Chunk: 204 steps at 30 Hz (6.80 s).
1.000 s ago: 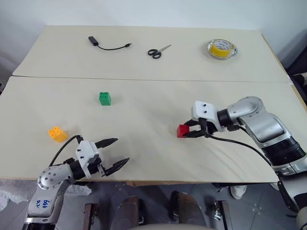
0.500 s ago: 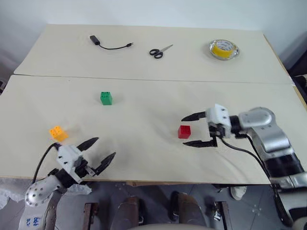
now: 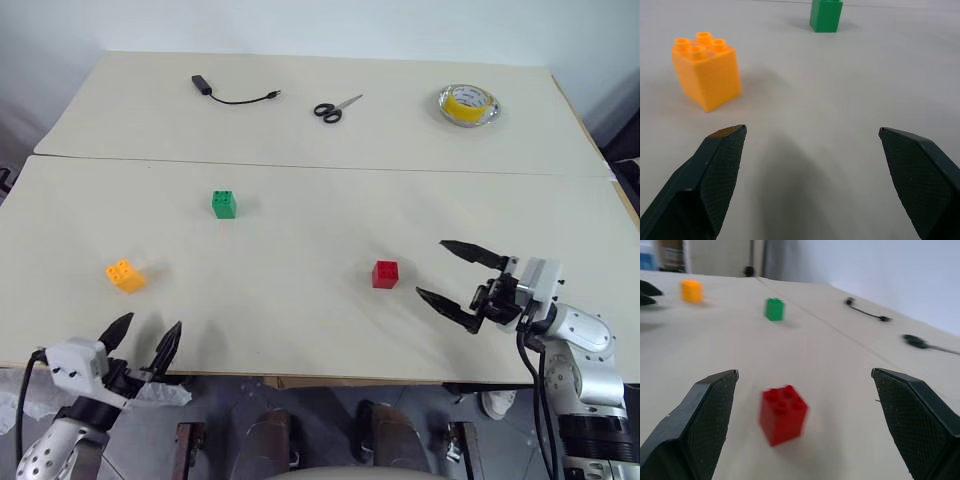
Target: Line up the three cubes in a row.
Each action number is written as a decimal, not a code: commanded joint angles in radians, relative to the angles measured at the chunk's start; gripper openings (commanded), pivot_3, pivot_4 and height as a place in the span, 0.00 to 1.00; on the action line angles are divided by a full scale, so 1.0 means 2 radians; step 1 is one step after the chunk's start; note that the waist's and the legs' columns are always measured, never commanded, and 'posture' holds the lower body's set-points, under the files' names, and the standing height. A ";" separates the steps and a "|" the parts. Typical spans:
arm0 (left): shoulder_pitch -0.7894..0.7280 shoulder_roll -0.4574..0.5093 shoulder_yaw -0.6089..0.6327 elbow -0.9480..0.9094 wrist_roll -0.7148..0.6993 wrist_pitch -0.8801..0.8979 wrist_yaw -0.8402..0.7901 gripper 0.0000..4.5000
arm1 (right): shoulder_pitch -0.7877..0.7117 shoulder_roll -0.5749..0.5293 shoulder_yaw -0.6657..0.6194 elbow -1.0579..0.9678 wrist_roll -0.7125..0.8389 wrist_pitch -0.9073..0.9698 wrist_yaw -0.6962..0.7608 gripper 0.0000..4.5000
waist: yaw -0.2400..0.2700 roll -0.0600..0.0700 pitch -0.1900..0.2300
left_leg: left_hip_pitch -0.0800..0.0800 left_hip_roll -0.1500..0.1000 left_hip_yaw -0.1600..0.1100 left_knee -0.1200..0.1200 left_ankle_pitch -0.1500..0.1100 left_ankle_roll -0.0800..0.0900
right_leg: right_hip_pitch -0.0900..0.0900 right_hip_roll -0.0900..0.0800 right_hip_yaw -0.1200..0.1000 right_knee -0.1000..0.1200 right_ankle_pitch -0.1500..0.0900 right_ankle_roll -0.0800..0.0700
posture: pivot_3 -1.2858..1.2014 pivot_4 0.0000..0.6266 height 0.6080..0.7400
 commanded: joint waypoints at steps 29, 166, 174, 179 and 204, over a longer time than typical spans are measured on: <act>-0.487 -0.066 -0.134 0.250 0.175 0.135 0.278 0.88 | 0.005 -0.022 0.036 -0.141 0.063 0.158 -0.050 1.00 | 0.008 -0.001 0.000 | 0.002 -0.001 0.002 0.000 0.002 0.000 | 0.000 0.001 0.002 0.003 0.000 0.000 | 0.52 0.24 1.00; -0.475 0.237 -0.172 0.472 0.074 -0.148 -0.494 0.32 | 0.000 -0.095 0.047 -0.143 0.057 0.202 0.034 1.00 | 0.006 -0.004 -0.001 | -0.001 -0.003 0.003 0.001 0.000 -0.001 | -0.002 0.001 -0.002 0.003 -0.001 -0.001 | 0.52 0.24 1.00; -0.621 0.192 -0.214 0.693 0.138 -0.248 -0.542 0.32 | 0.064 -0.088 0.025 -0.196 0.060 0.205 -0.003 1.00 | -0.004 -0.004 -0.001 | -0.002 -0.001 0.006 0.001 0.001 -0.002 | -0.003 0.002 -0.005 0.003 -0.001 -0.002 | 0.52 0.24 1.00; -0.647 0.181 -0.227 0.737 0.154 -0.276 -0.554 0.32 | 0.076 -0.089 0.021 -0.208 0.063 0.206 -0.015 1.00 | -0.003 -0.004 -0.001 | -0.002 -0.001 0.005 0.001 0.001 -0.001 | -0.003 0.001 -0.005 0.004 -0.001 -0.001 | 0.52 0.24 1.00; -0.627 0.210 -0.262 0.679 0.105 -0.240 -0.557 0.67 | 0.040 -0.084 0.041 -0.156 0.053 0.184 0.011 1.00 | -0.004 -0.004 -0.001 | -0.003 0.000 -0.001 0.006 0.001 -0.001 | -0.002 0.000 -0.006 0.006 -0.001 -0.001 | 0.52 0.24 1.00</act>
